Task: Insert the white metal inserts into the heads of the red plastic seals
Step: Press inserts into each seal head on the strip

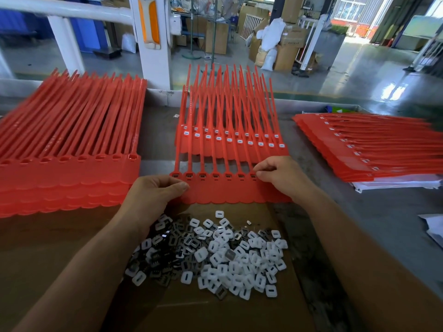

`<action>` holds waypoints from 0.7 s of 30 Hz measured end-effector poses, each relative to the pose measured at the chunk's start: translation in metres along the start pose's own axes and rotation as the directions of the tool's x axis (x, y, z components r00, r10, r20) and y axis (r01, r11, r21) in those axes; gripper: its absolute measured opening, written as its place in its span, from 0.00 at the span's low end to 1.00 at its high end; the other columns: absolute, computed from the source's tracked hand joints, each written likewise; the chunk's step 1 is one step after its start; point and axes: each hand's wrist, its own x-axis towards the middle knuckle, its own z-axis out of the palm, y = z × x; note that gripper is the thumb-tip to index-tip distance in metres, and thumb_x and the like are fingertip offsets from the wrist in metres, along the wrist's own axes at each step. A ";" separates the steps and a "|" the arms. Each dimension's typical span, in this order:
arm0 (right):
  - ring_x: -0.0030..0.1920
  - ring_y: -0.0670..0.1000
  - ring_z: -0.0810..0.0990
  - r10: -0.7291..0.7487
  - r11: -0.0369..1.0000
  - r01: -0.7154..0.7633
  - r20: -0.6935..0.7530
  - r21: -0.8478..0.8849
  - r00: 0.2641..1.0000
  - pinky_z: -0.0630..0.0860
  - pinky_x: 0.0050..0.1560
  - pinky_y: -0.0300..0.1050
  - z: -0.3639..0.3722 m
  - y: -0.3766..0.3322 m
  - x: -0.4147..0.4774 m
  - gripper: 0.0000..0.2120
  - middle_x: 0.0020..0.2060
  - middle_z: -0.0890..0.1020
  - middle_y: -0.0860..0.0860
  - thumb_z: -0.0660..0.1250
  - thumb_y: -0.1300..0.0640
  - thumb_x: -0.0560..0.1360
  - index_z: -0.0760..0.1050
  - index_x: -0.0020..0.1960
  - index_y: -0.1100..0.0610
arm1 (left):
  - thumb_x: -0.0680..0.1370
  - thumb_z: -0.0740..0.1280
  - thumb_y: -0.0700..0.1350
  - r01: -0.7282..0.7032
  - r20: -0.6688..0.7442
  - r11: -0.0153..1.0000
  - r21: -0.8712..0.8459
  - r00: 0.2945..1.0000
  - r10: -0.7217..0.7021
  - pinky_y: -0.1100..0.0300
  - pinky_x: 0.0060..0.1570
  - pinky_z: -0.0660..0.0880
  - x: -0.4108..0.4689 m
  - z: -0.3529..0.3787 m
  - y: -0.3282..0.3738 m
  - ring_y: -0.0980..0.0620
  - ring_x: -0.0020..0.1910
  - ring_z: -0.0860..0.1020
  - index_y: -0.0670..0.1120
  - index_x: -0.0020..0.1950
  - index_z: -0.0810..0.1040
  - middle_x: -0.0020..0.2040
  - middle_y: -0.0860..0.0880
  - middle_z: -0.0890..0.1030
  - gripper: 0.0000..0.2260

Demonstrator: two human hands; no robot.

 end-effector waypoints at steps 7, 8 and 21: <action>0.37 0.35 0.78 -0.136 0.988 0.146 0.194 -0.040 0.972 0.71 0.36 0.27 -0.021 -0.008 -0.037 0.08 0.35 0.80 0.40 0.71 0.59 0.71 0.78 0.38 0.48 | 0.73 0.69 0.40 0.003 0.000 1.000 -0.020 1.000 -0.003 0.66 0.29 0.76 0.000 0.000 0.000 0.51 0.33 0.82 0.42 0.38 0.82 0.36 0.42 0.83 0.05; 0.35 0.34 0.78 -0.140 0.985 0.163 0.275 -0.062 0.951 0.71 0.36 0.25 -0.024 -0.011 -0.043 0.08 0.34 0.80 0.40 0.72 0.59 0.70 0.77 0.38 0.47 | 0.73 0.69 0.40 0.002 -0.001 1.000 -0.021 1.000 -0.002 0.65 0.30 0.76 0.001 0.000 -0.001 0.50 0.33 0.82 0.42 0.38 0.82 0.37 0.42 0.83 0.05; 0.35 0.34 0.75 -0.071 0.929 0.249 0.529 -0.273 0.846 0.68 0.33 0.23 -0.013 -0.018 -0.062 0.11 0.35 0.78 0.39 0.72 0.58 0.70 0.75 0.37 0.44 | 0.72 0.69 0.42 -0.016 -0.008 1.000 0.022 1.000 0.016 0.57 0.40 0.76 0.002 -0.001 -0.003 0.49 0.36 0.82 0.46 0.35 0.83 0.36 0.44 0.83 0.06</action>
